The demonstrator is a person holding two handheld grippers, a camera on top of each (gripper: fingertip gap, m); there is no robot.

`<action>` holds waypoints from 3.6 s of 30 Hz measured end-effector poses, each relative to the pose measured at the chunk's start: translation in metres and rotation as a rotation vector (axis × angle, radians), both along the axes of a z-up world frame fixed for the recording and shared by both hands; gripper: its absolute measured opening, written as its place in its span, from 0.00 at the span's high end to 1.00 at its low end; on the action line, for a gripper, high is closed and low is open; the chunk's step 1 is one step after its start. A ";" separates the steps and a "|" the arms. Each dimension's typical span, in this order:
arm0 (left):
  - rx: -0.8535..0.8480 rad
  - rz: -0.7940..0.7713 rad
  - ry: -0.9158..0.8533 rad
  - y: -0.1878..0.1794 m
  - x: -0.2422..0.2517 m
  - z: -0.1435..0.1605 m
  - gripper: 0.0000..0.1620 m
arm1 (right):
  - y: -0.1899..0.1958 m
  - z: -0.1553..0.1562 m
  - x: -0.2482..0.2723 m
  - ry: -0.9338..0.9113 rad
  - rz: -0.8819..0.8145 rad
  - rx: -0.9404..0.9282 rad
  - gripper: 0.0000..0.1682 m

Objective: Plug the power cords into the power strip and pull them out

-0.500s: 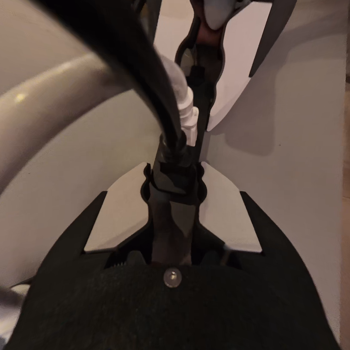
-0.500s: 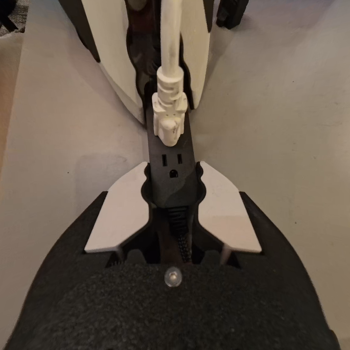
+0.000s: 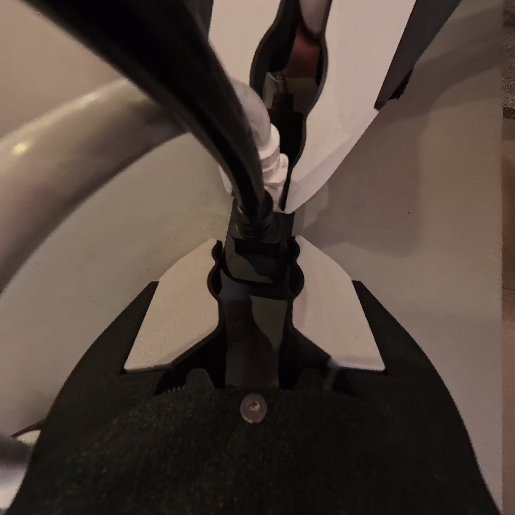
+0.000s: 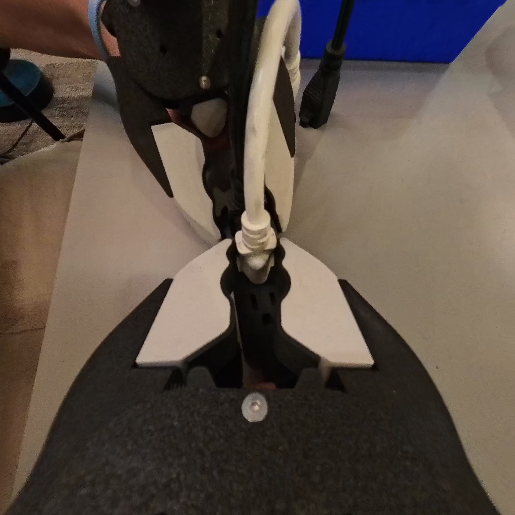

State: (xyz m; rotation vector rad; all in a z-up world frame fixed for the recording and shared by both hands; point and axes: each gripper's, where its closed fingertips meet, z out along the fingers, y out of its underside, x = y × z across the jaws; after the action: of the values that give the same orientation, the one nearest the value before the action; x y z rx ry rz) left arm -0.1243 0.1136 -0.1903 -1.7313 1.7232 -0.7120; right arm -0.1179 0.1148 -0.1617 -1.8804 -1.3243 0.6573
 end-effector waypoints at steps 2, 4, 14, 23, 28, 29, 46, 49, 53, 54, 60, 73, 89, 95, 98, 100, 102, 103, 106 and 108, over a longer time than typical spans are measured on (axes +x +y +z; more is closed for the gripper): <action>0.001 0.001 0.001 0.001 0.000 0.000 0.71 | -0.001 0.000 0.001 0.002 0.017 -0.037 0.85; 0.003 -0.009 0.002 -0.001 0.001 0.000 0.71 | -0.003 -0.001 0.003 0.005 0.038 -0.041 0.85; 0.013 -0.010 0.002 0.000 0.005 -0.001 0.71 | -0.001 0.000 0.007 -0.061 0.036 -0.049 0.85; 0.016 -0.022 0.000 -0.001 0.005 0.000 0.71 | -0.003 0.001 0.008 -0.066 0.044 -0.048 0.86; 0.012 -0.023 0.010 -0.001 0.007 0.000 0.72 | -0.003 0.000 0.009 -0.023 0.026 -0.074 0.86; 0.013 -0.018 0.016 0.001 0.008 0.000 0.72 | 0.001 0.001 0.007 -0.042 0.008 -0.061 0.86; 0.011 -0.027 0.002 -0.002 0.008 0.001 0.73 | -0.004 0.000 0.009 -0.040 0.028 -0.062 0.85; -0.018 0.008 -0.143 -0.006 0.016 0.024 0.73 | -0.005 0.000 0.006 -0.012 0.031 -0.086 0.85; -0.047 -0.019 -0.134 -0.008 0.016 0.023 0.79 | -0.004 0.000 0.003 0.002 0.027 -0.091 0.85; -0.055 -0.017 -0.132 -0.007 0.016 0.021 0.80 | -0.004 0.000 0.003 0.013 0.024 -0.092 0.85; -0.068 -0.041 -0.128 -0.007 0.014 0.020 0.83 | -0.006 0.002 0.005 0.035 0.014 -0.075 0.85; -0.025 -0.059 -0.104 -0.006 0.013 0.018 0.83 | -0.002 0.008 0.005 0.006 0.018 -0.045 0.87; 0.004 -0.062 -0.084 -0.004 0.011 0.019 0.83 | 0.000 0.008 0.002 -0.010 0.010 -0.046 0.86; 0.011 -0.052 -0.067 0.003 0.012 0.019 0.83 | 0.007 0.009 0.002 -0.037 -0.035 -0.040 0.87; 0.011 -0.070 -0.077 -0.005 0.013 0.018 0.83 | 0.000 0.008 0.008 -0.009 0.016 -0.055 0.86; 0.013 -0.066 -0.073 -0.003 0.014 0.018 0.83 | 0.000 0.008 0.008 0.023 0.007 -0.078 0.87; 0.012 -0.069 -0.063 0.000 0.012 0.019 0.83 | 0.003 0.009 0.004 -0.053 -0.013 -0.023 0.87; 0.007 -0.069 -0.072 -0.002 0.012 0.018 0.83 | 0.001 0.008 0.005 -0.038 -0.002 -0.028 0.86; 0.017 -0.058 -0.062 0.000 0.014 0.019 0.84 | 0.002 0.009 0.006 0.001 -0.014 -0.062 0.86; 0.016 -0.058 -0.059 0.000 0.013 0.019 0.83 | 0.005 0.009 0.005 -0.060 -0.015 -0.022 0.86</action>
State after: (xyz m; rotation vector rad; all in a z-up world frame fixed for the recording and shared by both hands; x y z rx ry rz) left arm -0.1110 0.1140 -0.1717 -1.6398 1.7398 -0.7654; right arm -0.1125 0.1194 -0.1528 -1.9393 -1.3446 0.6149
